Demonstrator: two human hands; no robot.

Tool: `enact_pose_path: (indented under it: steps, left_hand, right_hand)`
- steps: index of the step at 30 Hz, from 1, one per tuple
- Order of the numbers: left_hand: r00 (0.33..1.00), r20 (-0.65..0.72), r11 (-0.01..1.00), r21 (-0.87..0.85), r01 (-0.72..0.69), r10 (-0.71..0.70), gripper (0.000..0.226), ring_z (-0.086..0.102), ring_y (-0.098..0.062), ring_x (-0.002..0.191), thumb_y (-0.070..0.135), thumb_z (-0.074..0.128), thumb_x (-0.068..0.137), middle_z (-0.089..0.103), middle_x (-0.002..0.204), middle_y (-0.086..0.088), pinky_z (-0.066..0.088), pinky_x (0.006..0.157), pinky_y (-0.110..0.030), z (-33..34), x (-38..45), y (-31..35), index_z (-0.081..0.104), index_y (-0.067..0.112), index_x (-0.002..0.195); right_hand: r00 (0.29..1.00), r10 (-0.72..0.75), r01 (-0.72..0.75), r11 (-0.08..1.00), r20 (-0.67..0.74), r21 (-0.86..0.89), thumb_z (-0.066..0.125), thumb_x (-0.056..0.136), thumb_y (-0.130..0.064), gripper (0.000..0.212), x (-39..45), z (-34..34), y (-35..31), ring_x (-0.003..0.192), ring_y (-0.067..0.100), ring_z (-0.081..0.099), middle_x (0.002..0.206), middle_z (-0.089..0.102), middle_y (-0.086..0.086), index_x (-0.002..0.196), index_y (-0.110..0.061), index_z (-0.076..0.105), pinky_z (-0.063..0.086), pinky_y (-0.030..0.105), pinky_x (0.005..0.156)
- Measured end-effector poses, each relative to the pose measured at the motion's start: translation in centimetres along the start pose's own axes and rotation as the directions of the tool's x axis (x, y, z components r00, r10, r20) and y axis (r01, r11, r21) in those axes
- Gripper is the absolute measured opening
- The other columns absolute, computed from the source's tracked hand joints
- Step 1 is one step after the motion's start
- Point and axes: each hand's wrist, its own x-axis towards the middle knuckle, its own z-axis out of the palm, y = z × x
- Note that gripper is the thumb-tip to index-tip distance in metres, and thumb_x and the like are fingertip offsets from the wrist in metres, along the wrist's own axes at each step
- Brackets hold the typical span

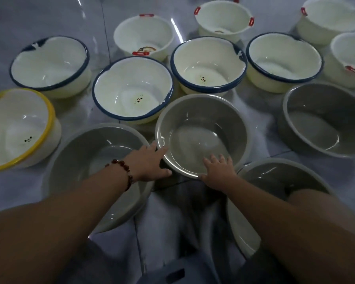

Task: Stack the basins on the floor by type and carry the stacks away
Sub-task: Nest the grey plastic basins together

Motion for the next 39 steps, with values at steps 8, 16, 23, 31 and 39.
enact_pose_path:
  steps: [8, 16, 23, 31, 39]
  left_hand:
    - [0.991, -0.085, 0.993, 0.062, -0.098, 0.103, 0.083, 0.027, -0.030, 0.147, 0.061, 0.052, 0.091, 0.013, 0.165, -0.007, 0.033, 0.115, -0.048, -1.0, -3.2, 1.5, 0.014, 0.028, 0.157]
    - [0.991, -0.053, 0.992, -0.020, 0.123, -0.124, 0.080, 0.031, -0.034, 0.144, 0.062, 0.051, 0.092, 0.021, 0.162, -0.012, 0.031, 0.116, -0.050, -2.2, -7.8, -3.9, 0.016, 0.030, 0.157]
    - [0.985, -0.082, 0.982, -0.128, 0.142, -0.153, 0.077, 0.029, -0.026, 0.146, 0.058, 0.052, 0.094, 0.025, 0.161, -0.007, 0.028, 0.118, -0.041, -2.7, -10.5, -6.5, 0.017, 0.029, 0.157]
    - [0.983, -0.067, 0.977, -0.141, 0.160, -0.171, 0.074, 0.029, -0.022, 0.146, 0.053, 0.052, 0.096, 0.029, 0.160, -0.004, 0.026, 0.116, -0.035, -4.3, -11.6, -7.6, 0.026, 0.020, 0.156]
    - [0.988, -0.095, 0.985, -0.135, 0.109, -0.122, 0.068, 0.030, -0.022, 0.146, 0.049, 0.049, 0.099, 0.030, 0.160, -0.004, 0.026, 0.114, -0.032, -4.9, -13.1, -5.5, 0.027, 0.018, 0.155]
  right_hand:
    - [0.946, 0.302, -0.289, 0.633, 0.114, 0.718, 0.062, 0.080, -0.046, 0.059, -4.1, 3.0, -1.4, 0.124, 0.033, 0.053, 0.134, 0.057, 0.014, 0.130, -0.015, 0.055, 0.043, 0.039, 0.105]
    - [0.748, 0.080, -0.458, -0.657, 0.659, 0.599, 0.061, 0.089, -0.043, 0.080, -1.3, 3.7, -3.5, 0.139, 0.033, 0.038, 0.159, 0.024, 0.010, 0.154, -0.016, 0.022, 0.035, 0.050, 0.109]
    - [0.764, 0.108, -0.298, -0.816, 0.636, 0.496, 0.060, 0.091, -0.037, 0.048, 0.0, 1.9, -4.7, 0.120, 0.020, 0.054, 0.133, 0.054, 0.003, 0.133, -0.016, 0.049, 0.038, 0.036, 0.104]
    - [0.727, 0.128, -0.397, -0.723, 0.674, 0.566, 0.061, 0.094, -0.026, 0.023, -1.4, -3.9, -3.4, 0.069, 0.017, 0.051, 0.078, 0.051, 0.002, 0.081, -0.010, 0.051, 0.042, 0.032, 0.063]
    - [0.773, 0.131, -0.428, -0.615, 0.621, 0.662, 0.059, 0.093, -0.023, 0.028, -4.4, -7.0, -0.5, 0.062, 0.015, 0.051, 0.056, 0.054, 0.004, 0.071, -0.008, 0.051, 0.039, 0.030, 0.057]
